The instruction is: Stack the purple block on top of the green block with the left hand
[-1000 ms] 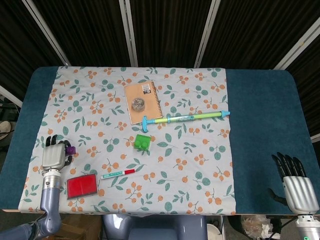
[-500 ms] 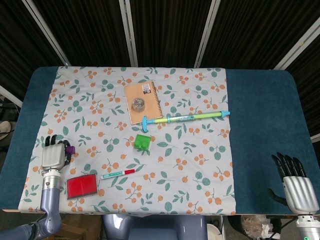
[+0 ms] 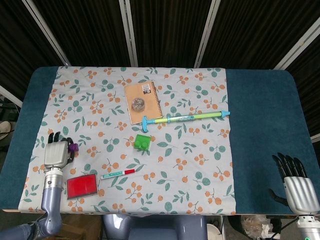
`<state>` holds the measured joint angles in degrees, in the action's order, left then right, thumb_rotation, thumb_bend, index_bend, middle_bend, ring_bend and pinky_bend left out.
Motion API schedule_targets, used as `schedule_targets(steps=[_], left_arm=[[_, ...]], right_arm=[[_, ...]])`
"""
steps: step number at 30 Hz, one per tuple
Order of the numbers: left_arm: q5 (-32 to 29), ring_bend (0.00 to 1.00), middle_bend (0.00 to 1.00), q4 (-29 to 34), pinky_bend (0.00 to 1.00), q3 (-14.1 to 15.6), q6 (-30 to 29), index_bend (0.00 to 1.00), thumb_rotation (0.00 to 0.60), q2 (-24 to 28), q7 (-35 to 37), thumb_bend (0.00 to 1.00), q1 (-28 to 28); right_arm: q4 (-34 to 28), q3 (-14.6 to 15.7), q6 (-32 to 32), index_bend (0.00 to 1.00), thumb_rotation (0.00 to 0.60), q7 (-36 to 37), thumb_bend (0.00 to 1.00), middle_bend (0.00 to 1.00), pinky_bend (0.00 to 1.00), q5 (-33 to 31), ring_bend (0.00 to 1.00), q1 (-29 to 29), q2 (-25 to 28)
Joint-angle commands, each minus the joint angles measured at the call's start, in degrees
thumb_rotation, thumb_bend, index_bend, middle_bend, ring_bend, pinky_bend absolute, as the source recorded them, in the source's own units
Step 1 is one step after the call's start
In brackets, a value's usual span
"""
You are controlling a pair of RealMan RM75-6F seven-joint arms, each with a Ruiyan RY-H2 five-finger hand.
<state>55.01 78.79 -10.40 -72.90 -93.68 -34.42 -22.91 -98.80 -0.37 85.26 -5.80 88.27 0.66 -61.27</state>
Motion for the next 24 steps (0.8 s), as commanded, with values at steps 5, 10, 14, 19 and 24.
schedule_targets(steps=[5, 10, 14, 19, 24], left_arm=[[-0.1, 0.1, 0.42, 9.7, 0.08, -2.9, 1.0, 0.43, 0.6, 5.4, -6.1, 0.48, -3.8], [-2.3, 0.1, 0.42, 18.9, 0.08, -5.5, 1.6, 0.43, 0.6, 8.6, -13.8, 0.48, -7.9], [-5.5, 0.1, 0.42, 24.2, 0.08, -6.6, 2.5, 0.43, 0.6, 9.1, -19.2, 0.48, -11.5], [-8.8, 0.1, 0.41, 26.6, 0.08, -6.1, 2.3, 0.43, 0.6, 7.7, -24.9, 0.48, -15.1], [-10.7, 0.1, 0.42, 26.0, 0.08, -4.8, 1.5, 0.43, 0.6, 4.9, -27.0, 0.48, -17.3]], right_arm=[[-0.1, 0.0, -0.1, 0.0, 0.6, -0.2, 0.22, 0.06, 0.0, 0.1, 0.0, 0.0, -0.1], [-0.2, 0.0, -0.2, 0.0, 0.6, -0.2, 0.22, 0.06, 0.0, 0.0, 0.0, 0.1, -0.1], [-0.1, 0.0, -0.2, 0.0, 0.6, 0.0, 0.22, 0.06, 0.0, -0.1, 0.0, 0.1, 0.0], [-0.1, 0.0, 0.3, 0.0, 0.6, 0.7, 0.22, 0.06, 0.0, 0.2, 0.0, -0.1, 0.2], [-0.1, 0.0, 0.4, 0.0, 0.6, 1.5, 0.22, 0.06, 0.0, 0.2, 0.0, -0.1, 0.6]])
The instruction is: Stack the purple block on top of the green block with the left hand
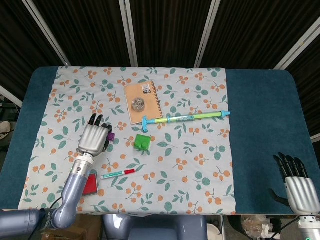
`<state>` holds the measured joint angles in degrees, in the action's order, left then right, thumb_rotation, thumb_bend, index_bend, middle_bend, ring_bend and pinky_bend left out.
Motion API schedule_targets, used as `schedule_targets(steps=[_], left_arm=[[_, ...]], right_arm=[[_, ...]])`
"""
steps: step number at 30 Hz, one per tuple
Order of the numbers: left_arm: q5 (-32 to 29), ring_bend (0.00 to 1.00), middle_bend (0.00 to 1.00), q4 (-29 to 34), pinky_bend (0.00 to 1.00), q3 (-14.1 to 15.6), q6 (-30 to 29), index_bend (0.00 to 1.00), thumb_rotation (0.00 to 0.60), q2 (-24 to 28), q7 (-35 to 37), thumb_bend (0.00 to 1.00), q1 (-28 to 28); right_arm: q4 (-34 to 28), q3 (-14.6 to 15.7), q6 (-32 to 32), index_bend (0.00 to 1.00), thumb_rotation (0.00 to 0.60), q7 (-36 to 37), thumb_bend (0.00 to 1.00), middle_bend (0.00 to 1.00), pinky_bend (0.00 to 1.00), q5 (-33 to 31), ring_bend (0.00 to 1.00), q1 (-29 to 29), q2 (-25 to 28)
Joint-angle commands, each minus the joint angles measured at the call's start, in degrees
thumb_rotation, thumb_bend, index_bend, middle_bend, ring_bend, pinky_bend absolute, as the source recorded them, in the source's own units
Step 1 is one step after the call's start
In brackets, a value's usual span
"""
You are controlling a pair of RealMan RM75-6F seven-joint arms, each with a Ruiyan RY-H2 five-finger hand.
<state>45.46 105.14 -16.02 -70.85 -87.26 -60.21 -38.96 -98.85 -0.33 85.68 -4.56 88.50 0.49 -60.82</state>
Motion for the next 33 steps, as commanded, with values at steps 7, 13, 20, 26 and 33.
schedule_targets(steps=[7, 13, 20, 26, 33], left_arm=[[-2.6, 0.1, 0.41, -3.3, 0.08, 1.4, 0.0, 0.42, 0.6, -5.1, -2.2, 0.48, -4.6], [-2.5, 0.1, 0.41, -5.3, 0.08, 1.4, -0.8, 0.42, 0.6, -8.4, -2.4, 0.48, -7.2], [-3.0, 0.1, 0.41, -8.8, 0.08, 1.5, -1.4, 0.42, 0.6, -11.4, -1.8, 0.48, -8.8], [-3.1, 0.1, 0.41, -12.3, 0.08, 1.2, -1.4, 0.42, 0.6, -14.3, -1.7, 0.48, -10.8], [-4.1, 0.1, 0.41, -15.2, 0.08, 0.9, -0.3, 0.42, 0.6, -17.4, -0.8, 0.48, -12.5]], right_arm=[[0.3, 0.0, -0.4, 0.0, 0.6, 0.3, 0.22, 0.06, 0.0, -0.3, 0.0, 0.1, 0.0], [0.3, -0.2, -0.2, 0.0, 0.6, 0.5, 0.22, 0.06, 0.0, -0.4, 0.0, 0.1, 0.1], [0.6, -0.2, -0.6, 0.0, 0.6, 0.7, 0.22, 0.06, 0.0, -0.7, 0.0, 0.2, 0.0], [0.6, -0.3, -1.1, 0.0, 0.6, 0.0, 0.22, 0.06, 0.0, -1.1, 0.0, 0.5, -0.3], [0.6, -0.5, -1.7, 0.0, 0.6, -0.4, 0.22, 0.06, 0.0, -1.7, 0.0, 0.7, -0.5]])
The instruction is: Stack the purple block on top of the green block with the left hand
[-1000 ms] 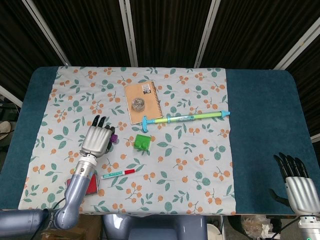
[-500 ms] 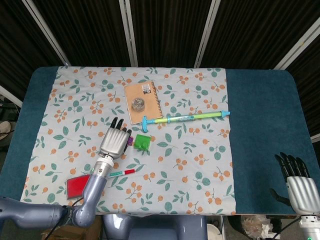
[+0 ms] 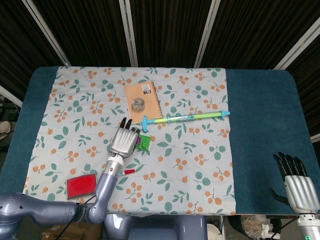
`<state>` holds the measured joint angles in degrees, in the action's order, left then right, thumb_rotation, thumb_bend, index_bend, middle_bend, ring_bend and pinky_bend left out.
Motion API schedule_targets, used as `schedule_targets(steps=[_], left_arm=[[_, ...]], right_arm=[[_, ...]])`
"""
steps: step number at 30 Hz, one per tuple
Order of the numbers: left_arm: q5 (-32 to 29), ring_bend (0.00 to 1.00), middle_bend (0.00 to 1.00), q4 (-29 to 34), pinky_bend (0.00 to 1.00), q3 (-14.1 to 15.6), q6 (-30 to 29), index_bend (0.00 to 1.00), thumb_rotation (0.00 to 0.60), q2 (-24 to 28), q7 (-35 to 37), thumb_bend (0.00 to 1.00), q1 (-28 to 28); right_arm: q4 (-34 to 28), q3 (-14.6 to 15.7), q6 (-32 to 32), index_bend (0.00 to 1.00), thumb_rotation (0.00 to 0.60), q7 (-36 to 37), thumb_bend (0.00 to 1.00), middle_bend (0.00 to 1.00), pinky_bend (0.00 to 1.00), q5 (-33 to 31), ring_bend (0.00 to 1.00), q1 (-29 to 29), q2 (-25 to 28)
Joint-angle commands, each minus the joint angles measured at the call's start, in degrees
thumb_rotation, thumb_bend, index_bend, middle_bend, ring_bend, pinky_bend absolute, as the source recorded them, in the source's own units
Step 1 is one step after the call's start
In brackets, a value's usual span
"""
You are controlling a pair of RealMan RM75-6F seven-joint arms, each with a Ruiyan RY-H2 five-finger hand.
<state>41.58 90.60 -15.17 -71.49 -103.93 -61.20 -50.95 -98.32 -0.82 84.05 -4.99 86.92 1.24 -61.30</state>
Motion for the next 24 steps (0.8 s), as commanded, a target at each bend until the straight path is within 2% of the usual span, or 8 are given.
schedule_targets(steps=[1, 24], left_arm=[[-0.2, 0.1, 0.41, -0.8, 0.08, 0.1, 0.4, 0.42, 0.6, -1.1, 0.3, 0.48, -0.7], [0.3, 0.1, 0.4, -4.2, 0.08, 1.5, -0.6, 0.42, 0.6, -4.7, -0.1, 0.48, -2.5]], right_arm=[[0.1, 0.0, -0.1, 0.0, 0.6, 0.1, 0.22, 0.06, 0.0, -0.2, 0.0, 0.0, 0.0], [0.5, 0.2, -0.1, 0.0, 0.6, 2.0, 0.22, 0.06, 0.0, 0.1, 0.0, 0.0, 0.5]])
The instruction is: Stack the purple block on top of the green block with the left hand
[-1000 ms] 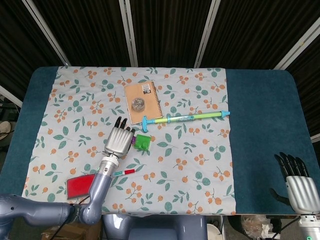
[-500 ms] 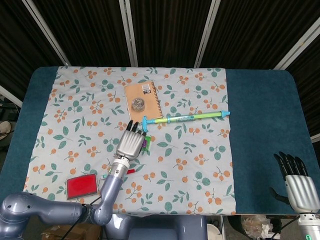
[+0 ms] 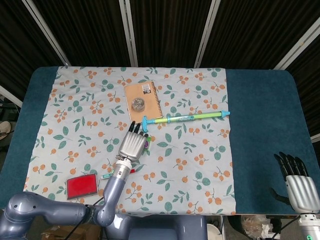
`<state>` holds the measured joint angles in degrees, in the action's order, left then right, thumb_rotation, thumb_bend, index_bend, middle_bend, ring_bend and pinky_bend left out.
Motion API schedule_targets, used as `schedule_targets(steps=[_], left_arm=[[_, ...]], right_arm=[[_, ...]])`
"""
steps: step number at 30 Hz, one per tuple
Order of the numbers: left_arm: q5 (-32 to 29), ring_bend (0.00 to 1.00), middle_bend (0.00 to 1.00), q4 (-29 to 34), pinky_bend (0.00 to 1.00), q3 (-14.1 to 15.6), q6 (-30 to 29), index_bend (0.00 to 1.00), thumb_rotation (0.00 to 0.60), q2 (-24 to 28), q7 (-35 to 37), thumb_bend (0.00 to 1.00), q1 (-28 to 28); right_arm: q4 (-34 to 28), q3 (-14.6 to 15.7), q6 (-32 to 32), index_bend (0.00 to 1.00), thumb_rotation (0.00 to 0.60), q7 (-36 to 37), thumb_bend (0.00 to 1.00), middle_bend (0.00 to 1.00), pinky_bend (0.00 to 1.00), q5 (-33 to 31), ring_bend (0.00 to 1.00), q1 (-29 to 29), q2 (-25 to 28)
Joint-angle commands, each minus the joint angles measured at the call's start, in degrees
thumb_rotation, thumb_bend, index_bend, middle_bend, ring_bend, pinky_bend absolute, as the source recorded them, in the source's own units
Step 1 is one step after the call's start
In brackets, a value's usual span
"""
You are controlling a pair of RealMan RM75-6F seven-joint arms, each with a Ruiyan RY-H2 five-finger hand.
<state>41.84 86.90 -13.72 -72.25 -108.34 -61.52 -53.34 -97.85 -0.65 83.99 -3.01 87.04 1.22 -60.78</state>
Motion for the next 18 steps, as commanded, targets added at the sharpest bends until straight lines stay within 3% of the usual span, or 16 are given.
schedule_targets(steps=[1, 9, 18], left_arm=[[0.1, 0.1, 0.4, -0.8, 0.08, 0.1, 0.3, 0.42, 0.6, -0.4, 0.3, 0.48, -0.2], [0.5, 0.1, 0.4, -2.9, 0.08, 0.4, 0.7, 0.42, 0.6, -1.3, 0.9, 0.48, -0.3], [2.4, 0.1, 0.39, -7.0, 0.08, 3.1, 1.8, 0.42, 0.6, -2.4, 3.4, 0.48, 1.2]], right_arm=[[0.0, 0.0, -0.1, 0.0, 0.6, 0.0, 0.22, 0.06, 0.0, 0.0, 0.0, 0.0, 0.0], [0.1, -0.1, -0.2, 0.0, 0.6, 0.5, 0.22, 0.06, 0.0, -0.3, 0.0, 0.1, 0.1], [0.2, 0.0, -0.4, 0.0, 0.6, 0.6, 0.22, 0.06, 0.0, -0.4, 0.0, 0.1, 0.0]])
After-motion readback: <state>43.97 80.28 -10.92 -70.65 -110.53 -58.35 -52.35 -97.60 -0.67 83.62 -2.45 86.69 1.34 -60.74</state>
